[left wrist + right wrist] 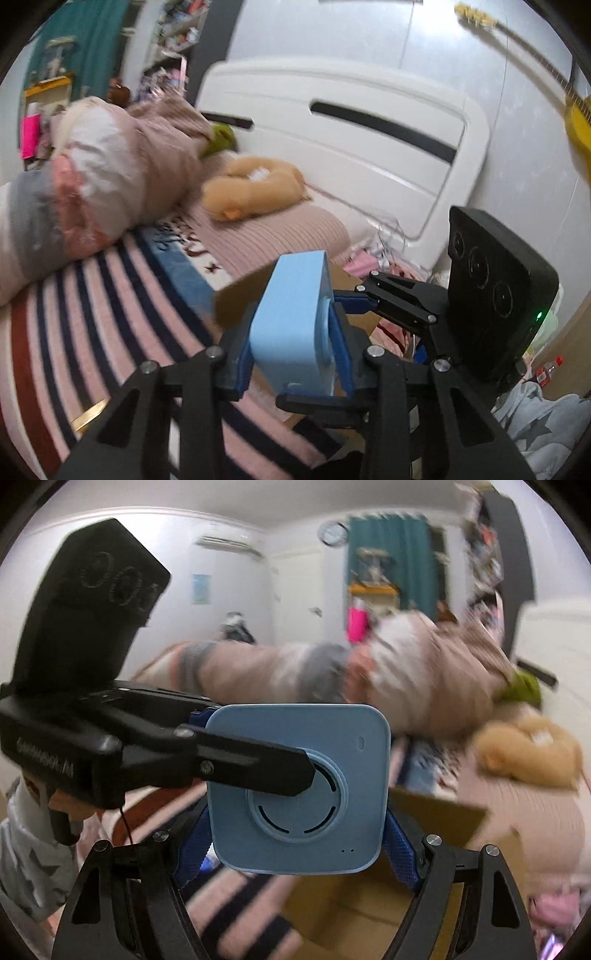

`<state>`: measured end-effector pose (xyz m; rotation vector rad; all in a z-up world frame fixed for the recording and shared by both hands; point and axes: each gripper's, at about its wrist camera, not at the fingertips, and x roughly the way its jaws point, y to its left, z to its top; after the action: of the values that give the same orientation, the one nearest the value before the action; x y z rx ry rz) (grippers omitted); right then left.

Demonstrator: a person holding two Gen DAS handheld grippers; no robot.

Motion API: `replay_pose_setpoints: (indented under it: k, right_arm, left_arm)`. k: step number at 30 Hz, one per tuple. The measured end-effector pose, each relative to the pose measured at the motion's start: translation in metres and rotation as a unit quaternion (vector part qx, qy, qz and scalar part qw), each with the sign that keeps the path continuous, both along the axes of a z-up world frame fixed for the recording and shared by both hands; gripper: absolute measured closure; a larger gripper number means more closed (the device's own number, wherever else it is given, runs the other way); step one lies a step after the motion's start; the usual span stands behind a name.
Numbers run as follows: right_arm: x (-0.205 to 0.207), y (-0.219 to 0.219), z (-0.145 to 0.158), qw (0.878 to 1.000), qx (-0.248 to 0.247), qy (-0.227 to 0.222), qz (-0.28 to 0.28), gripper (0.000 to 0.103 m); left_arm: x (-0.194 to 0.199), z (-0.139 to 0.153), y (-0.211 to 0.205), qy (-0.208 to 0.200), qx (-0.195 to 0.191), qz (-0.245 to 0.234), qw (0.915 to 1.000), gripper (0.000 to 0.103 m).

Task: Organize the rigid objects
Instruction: 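Carry the light blue case into the cardboard box and open the right gripper, then grasp the blue-capped lens case with the right gripper while the left grasps the small white bottle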

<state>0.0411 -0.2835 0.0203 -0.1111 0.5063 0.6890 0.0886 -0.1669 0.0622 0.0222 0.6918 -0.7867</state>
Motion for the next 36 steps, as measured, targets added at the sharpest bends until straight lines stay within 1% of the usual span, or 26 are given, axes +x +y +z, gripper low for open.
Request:
replay_pose_setpoints:
  k: [1, 4, 6, 7, 8, 10, 12, 13, 15, 17, 19, 21, 22, 23, 24, 25, 26, 27, 29, 31, 34, 36]
  right_arm:
    - [0.005, -0.011, -0.004, 1.0, 0.0, 0.017, -0.01, 0.025]
    - [0.025, -0.039, -0.024, 0.996, 0.008, 0.09, -0.028, 0.024]
    - [0.037, -0.049, -0.033, 0.992, 0.01, 0.118, -0.035, 0.024]
    - [0.042, -0.051, -0.039, 0.991, 0.003, 0.128, -0.041, 0.024]
    - [0.043, -0.053, -0.042, 0.99, -0.004, 0.132, -0.046, 0.024]
    - [0.048, -0.052, -0.047, 0.989, -0.021, 0.139, -0.053, 0.024]
    - [0.059, -0.052, -0.053, 0.988, -0.038, 0.138, -0.062, 0.024]
    - [0.058, -0.052, -0.055, 0.987, -0.047, 0.136, -0.07, 0.023]
    - [0.059, -0.054, -0.06, 0.986, -0.054, 0.135, -0.08, 0.016]
    - [0.056, -0.056, -0.059, 0.987, -0.045, 0.134, -0.077, 0.016]
    - [0.049, -0.055, -0.054, 0.988, -0.037, 0.129, -0.076, 0.016]
    - [0.044, -0.052, -0.047, 0.99, -0.031, 0.114, -0.076, 0.016]
    - [0.039, -0.049, -0.042, 0.992, -0.027, 0.104, -0.073, 0.016]
    - [0.034, -0.045, -0.035, 0.993, -0.021, 0.093, -0.07, 0.016]
    - [0.028, -0.039, -0.028, 0.995, -0.014, 0.081, -0.064, 0.016]
    - [0.022, -0.032, -0.022, 0.996, -0.008, 0.07, -0.056, 0.016]
    - [0.017, -0.026, -0.017, 0.997, -0.005, 0.062, -0.048, 0.016]
    - [0.012, -0.017, -0.012, 0.998, -0.003, 0.054, -0.04, 0.016]
    - [0.002, 0.005, -0.004, 0.999, -0.001, 0.041, -0.02, 0.016]
    - [-0.004, 0.031, -0.001, 0.999, -0.001, 0.037, 0.004, 0.016]
    - [-0.008, 0.068, -0.008, 0.998, -0.01, 0.047, 0.039, 0.016]
    - [-0.007, 0.096, -0.02, 0.995, -0.02, 0.067, 0.066, 0.017]
  left_arm:
    - [0.009, -0.006, -0.014, 0.013, 0.008, -0.008, 0.9998, 0.069]
    - [0.019, -0.019, -0.04, 0.049, 0.029, -0.026, 0.9981, 0.069]
    - [0.029, -0.03, -0.053, 0.066, 0.051, -0.035, 0.9959, 0.069]
    - [0.033, -0.033, -0.058, 0.073, 0.059, -0.034, 0.995, 0.067]
    - [0.034, -0.036, -0.061, 0.075, 0.068, -0.03, 0.9944, 0.066]
    - [0.035, -0.041, -0.064, 0.067, 0.091, -0.017, 0.9935, 0.062]
    - [0.035, -0.043, -0.063, 0.052, 0.108, -0.004, 0.9928, 0.052]
    - [0.035, -0.044, -0.062, 0.047, 0.11, 0.001, 0.9928, 0.044]
    - [0.033, -0.043, -0.056, 0.04, 0.108, 0.007, 0.9933, 0.042]
    - [0.036, -0.04, -0.05, 0.031, 0.104, 0.013, 0.994, 0.042]
    - [0.028, -0.029, -0.034, 0.02, 0.09, 0.023, 0.9954, 0.042]
    - [0.02, -0.019, -0.018, 0.007, 0.081, 0.038, 0.9959, 0.04]
    - [0.018, -0.015, -0.012, 0.0, 0.081, 0.048, 0.9956, 0.037]
    - [0.01, -0.009, 0.003, -0.014, 0.082, 0.066, 0.9944, 0.034]
    - [0.007, -0.006, 0.011, -0.02, 0.083, 0.076, 0.9934, 0.034]
    - [0.0, -0.002, 0.027, -0.029, 0.087, 0.094, 0.9913, 0.033]
    - [-0.003, -0.001, 0.036, -0.031, 0.089, 0.105, 0.99, 0.033]
    - [-0.009, 0.0, 0.055, -0.033, 0.09, 0.123, 0.9877, 0.033]
    - [-0.015, -0.001, 0.081, -0.034, 0.089, 0.147, 0.9845, 0.032]
    - [-0.024, -0.006, 0.115, -0.036, 0.088, 0.178, 0.9794, 0.032]
    - [-0.033, -0.024, 0.161, -0.028, 0.087, 0.215, 0.9722, 0.032]
    - [-0.038, -0.043, 0.187, -0.02, 0.093, 0.237, 0.9669, 0.032]
